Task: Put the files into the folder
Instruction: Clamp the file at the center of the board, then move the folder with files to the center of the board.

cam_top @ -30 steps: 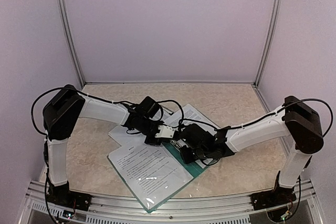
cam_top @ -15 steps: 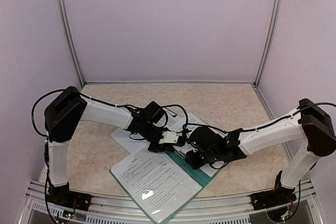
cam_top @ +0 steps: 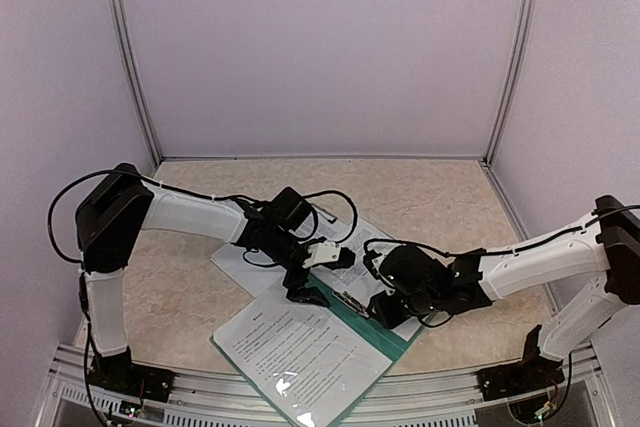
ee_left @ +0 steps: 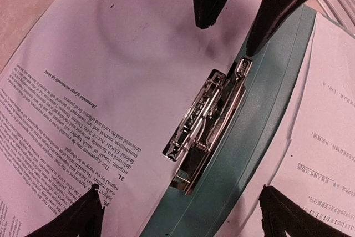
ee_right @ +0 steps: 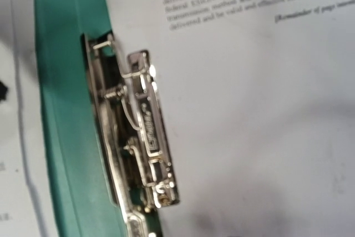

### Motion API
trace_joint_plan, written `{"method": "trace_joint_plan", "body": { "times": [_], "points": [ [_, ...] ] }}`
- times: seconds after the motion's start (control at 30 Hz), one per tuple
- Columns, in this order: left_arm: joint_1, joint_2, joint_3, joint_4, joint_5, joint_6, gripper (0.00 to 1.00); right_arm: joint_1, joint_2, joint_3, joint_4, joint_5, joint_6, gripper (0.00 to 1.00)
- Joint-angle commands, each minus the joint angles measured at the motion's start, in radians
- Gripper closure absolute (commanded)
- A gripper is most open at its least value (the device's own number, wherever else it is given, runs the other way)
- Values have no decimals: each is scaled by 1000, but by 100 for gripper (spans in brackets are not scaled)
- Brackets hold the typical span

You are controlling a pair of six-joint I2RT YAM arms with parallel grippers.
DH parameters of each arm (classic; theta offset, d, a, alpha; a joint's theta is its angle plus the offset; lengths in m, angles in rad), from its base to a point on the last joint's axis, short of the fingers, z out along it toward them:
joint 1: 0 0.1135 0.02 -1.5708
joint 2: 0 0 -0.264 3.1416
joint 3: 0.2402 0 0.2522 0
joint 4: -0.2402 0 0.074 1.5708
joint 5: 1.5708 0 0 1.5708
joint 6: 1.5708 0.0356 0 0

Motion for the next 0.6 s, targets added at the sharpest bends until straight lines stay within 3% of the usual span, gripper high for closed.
{"method": "trace_joint_plan", "body": {
  "times": [0.0,0.1,0.27,0.4,0.57],
  "points": [
    [15,-85,8,-1,7,-67,1,-16,-49,-12,-25,25,-6,63],
    [15,-138,10,-6,-39,-148,1,-28,-65,-10,-17,-17,-46,59],
    [3,-295,-63,10,-183,-422,1,-27,-31,10,-31,-45,-120,53],
    [-12,-433,-105,-102,-389,-716,1,-25,24,51,-45,-57,-183,45],
    [-14,-614,-191,-217,-517,-974,1,-21,150,139,-62,-68,-248,43]
  ]
}}
